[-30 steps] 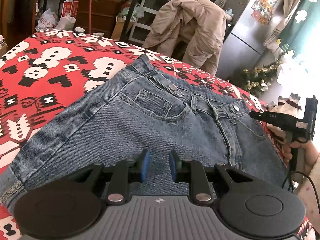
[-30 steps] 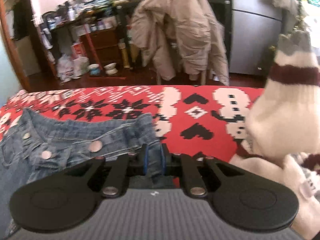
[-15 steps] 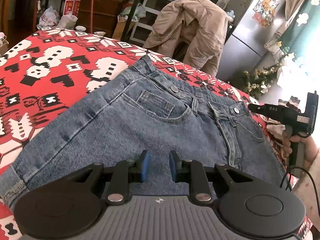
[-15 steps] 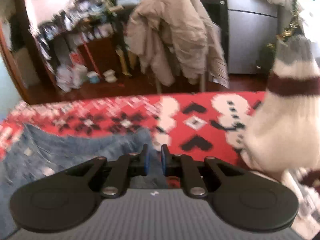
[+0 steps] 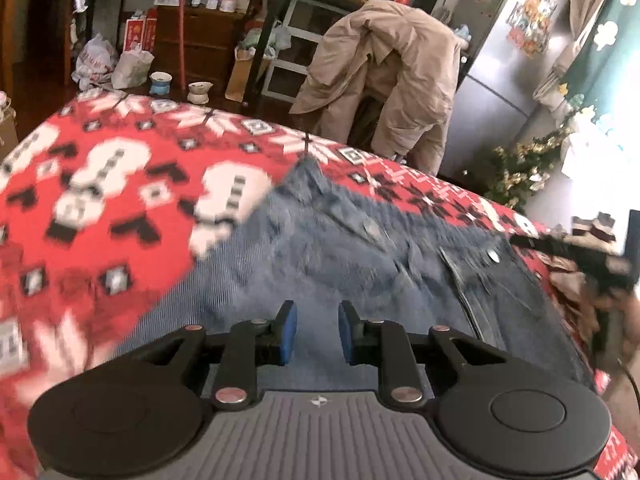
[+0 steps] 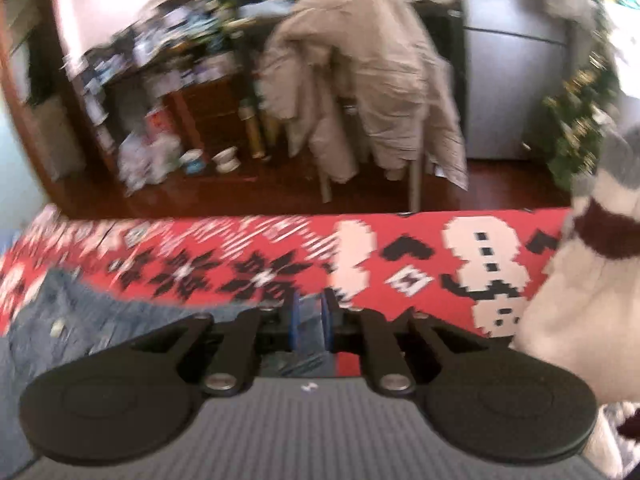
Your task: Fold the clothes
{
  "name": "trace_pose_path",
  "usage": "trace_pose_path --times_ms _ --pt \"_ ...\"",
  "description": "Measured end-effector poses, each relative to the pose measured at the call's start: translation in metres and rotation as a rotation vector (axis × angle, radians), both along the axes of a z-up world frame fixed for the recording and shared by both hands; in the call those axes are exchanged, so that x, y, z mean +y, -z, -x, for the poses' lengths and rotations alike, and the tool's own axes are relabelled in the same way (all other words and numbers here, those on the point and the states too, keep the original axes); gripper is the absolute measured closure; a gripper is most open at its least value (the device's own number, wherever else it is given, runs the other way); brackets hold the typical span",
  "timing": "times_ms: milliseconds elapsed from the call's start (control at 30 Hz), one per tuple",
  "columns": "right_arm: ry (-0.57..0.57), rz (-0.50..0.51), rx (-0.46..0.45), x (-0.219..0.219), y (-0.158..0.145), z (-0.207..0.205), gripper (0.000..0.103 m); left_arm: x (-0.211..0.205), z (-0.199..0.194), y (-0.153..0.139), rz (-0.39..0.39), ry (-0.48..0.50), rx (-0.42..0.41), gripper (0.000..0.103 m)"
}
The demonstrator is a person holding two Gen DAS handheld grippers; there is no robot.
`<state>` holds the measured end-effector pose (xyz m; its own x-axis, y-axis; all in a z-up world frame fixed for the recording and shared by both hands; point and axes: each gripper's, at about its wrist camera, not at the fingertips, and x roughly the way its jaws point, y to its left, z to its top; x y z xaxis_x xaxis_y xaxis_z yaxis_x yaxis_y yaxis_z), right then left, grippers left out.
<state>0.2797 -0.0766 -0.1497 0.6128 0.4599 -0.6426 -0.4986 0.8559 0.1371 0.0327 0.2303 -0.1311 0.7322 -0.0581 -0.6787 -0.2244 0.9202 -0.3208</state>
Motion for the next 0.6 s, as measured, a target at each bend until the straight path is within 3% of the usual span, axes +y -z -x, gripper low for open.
trace_pose_path --times_ms 200,367,500,600 --pt "-0.039 -0.007 0.020 0.013 0.005 0.013 0.089 0.009 -0.077 -0.009 0.049 0.077 -0.010 0.082" --pt "-0.140 -0.033 0.023 0.052 0.002 0.026 0.088 -0.026 -0.135 0.002 0.102 0.193 0.021 0.087" --pt "-0.229 -0.003 0.003 0.095 0.003 0.038 0.090 -0.059 -0.162 0.021 0.045 0.215 0.064 0.091" --pt "-0.233 0.021 -0.002 0.110 0.004 0.037 0.091 -0.065 -0.165 0.024 -0.010 0.173 0.055 0.093"
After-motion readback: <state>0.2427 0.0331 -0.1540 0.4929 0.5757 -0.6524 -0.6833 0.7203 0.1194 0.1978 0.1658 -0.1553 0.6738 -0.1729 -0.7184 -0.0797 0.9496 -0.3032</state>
